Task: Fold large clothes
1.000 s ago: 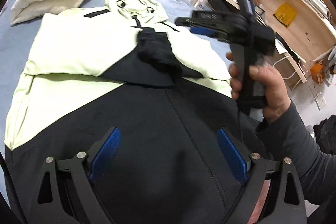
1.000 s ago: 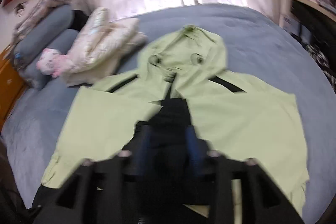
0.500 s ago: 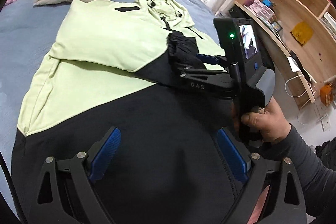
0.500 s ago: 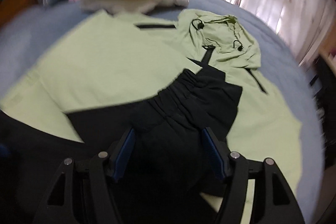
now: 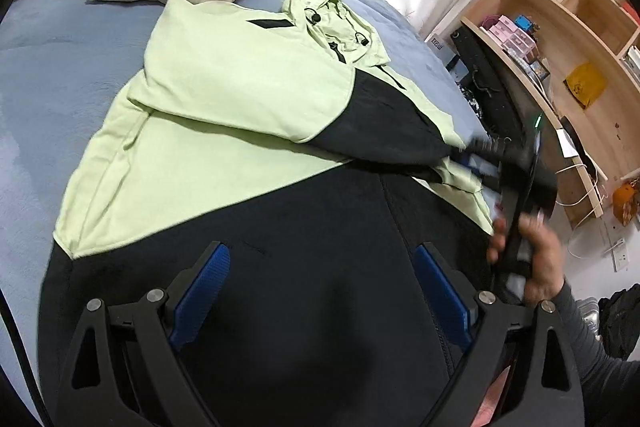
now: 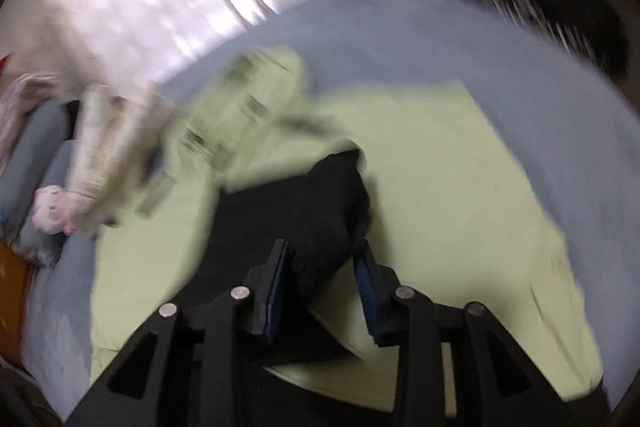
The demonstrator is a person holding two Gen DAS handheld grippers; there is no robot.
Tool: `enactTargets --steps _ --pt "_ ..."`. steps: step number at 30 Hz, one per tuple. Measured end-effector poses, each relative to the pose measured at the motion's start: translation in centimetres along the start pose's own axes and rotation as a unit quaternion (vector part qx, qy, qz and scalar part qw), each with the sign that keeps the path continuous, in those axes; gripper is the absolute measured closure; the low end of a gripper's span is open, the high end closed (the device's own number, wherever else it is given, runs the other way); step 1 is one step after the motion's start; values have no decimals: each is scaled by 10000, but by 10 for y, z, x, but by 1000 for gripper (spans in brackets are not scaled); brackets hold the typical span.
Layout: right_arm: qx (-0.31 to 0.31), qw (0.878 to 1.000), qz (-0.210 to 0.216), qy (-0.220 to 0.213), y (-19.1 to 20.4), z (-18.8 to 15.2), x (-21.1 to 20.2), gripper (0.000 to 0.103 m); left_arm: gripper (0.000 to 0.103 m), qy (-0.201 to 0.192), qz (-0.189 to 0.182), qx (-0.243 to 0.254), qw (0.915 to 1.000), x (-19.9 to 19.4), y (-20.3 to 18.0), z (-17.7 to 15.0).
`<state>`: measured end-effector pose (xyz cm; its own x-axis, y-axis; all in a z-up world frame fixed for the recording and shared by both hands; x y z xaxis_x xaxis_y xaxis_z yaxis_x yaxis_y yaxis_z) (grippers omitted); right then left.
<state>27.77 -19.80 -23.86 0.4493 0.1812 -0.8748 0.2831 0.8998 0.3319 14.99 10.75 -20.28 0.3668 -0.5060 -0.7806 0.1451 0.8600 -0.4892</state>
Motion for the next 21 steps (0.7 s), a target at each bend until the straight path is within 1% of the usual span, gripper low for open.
enactTargets --steps 1,3,5,7,9,10,12,15,17,21 --pt "103 9998 130 149 -9 -5 4 69 11 6 21 18 10000 -2 2 3" --pt "199 9985 479 167 -17 -8 -1 65 11 -1 95 85 9999 -9 8 12" --pt "234 9977 616 149 -19 -2 -7 51 11 -25 182 134 9997 -15 16 25" --pt "228 9968 767 81 -17 10 -9 47 11 -75 316 154 9994 -21 29 46" --pt "90 9965 826 18 -10 27 -6 47 11 -153 560 171 9982 -24 46 70" --pt "28 9966 817 19 -7 26 -4 47 11 -177 690 168 9973 -24 54 81" --pt "-17 9967 810 61 -5 36 9 47 11 -131 917 79 9957 -18 77 105" --pt "-15 9961 862 203 -5 48 31 47 11 -13 1055 -125 9943 -4 108 137" --pt "-85 9957 905 173 -4 54 39 46 11 91 1136 -284 9931 12 128 158" --pt "-437 9949 913 55 11 63 49 46 11 253 1286 -441 9904 41 153 182"
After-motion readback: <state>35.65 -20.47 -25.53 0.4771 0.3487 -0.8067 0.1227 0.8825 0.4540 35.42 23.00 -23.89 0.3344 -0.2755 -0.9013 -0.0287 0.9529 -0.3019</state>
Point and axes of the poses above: each gripper's, at about its wrist camera, not at the fingertips, and x roughly the way its jaws point, y to its left, z to its top, the point moved 9 cm from there along x, roughly the way its jaws point, and after that the axes turned 7 degrees about y, right-handed, at the moved point
